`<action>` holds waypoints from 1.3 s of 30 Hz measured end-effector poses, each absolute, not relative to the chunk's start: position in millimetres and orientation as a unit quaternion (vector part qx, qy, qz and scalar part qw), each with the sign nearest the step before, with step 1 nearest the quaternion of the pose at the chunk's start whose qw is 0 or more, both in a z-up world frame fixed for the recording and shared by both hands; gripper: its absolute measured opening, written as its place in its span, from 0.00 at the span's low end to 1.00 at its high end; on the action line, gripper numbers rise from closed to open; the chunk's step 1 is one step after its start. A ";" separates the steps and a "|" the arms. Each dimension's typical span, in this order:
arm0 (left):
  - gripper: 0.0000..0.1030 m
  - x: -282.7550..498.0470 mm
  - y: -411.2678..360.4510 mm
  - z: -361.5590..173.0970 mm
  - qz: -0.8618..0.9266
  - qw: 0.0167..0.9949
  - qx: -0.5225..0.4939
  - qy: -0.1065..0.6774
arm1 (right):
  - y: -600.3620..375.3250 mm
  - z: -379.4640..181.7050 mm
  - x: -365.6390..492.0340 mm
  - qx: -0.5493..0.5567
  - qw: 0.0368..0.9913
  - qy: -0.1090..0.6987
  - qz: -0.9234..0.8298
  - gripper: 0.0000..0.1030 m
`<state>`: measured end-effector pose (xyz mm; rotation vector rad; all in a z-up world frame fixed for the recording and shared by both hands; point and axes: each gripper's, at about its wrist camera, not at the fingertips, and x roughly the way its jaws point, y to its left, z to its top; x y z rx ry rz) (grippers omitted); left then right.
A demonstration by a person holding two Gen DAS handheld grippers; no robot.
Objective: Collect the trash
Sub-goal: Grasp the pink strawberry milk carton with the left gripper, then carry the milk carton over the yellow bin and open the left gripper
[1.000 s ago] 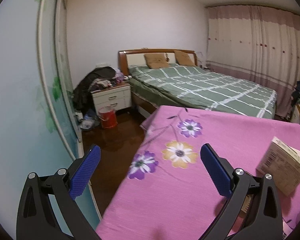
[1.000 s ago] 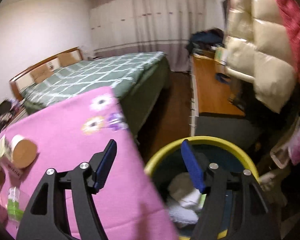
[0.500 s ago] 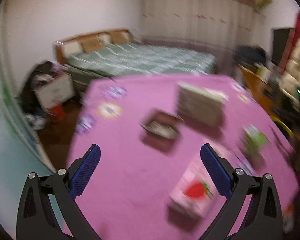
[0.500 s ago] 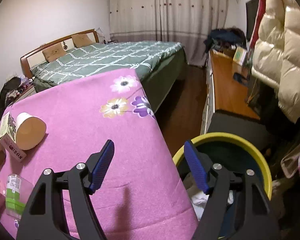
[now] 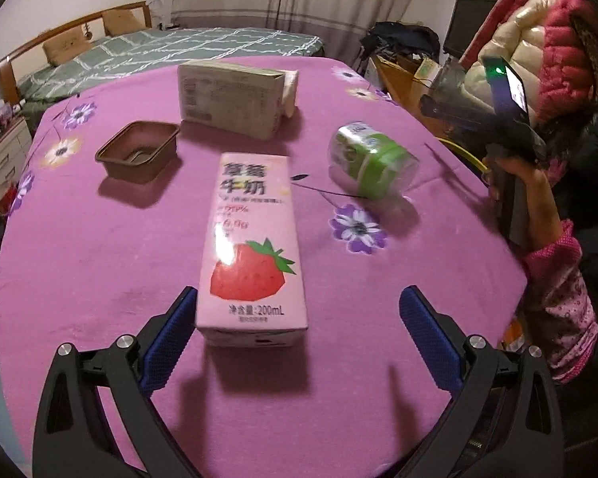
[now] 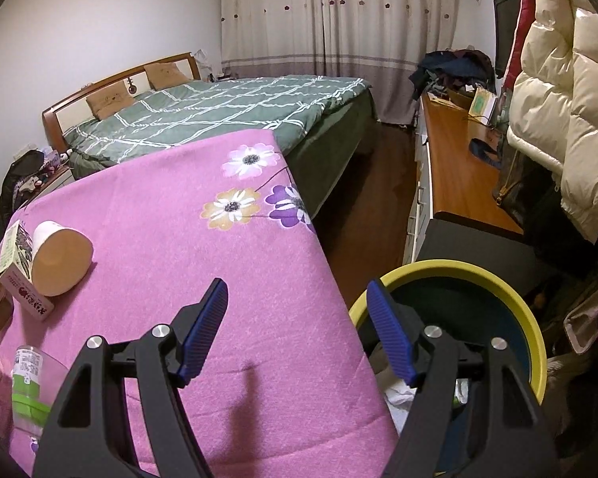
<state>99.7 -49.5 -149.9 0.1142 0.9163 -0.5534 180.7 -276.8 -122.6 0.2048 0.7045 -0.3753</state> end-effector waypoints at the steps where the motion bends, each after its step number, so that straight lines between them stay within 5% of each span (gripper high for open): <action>1: 0.95 101.1 -49.4 -149.6 -0.249 0.861 0.056 0.439 | -276.8 -122.7 180.7 0.100 0.916 0.343 -0.182 0.66; 24: 0.50 180.6 -80.7 -153.7 -0.183 0.797 0.113 0.565 | -283.4 -127.2 181.8 0.131 0.914 0.347 -0.163 0.66; 39: 0.49 157.8 -99.8 -87.4 -0.232 0.827 0.124 0.497 | -285.3 -104.8 127.5 0.129 0.932 0.303 -0.152 0.66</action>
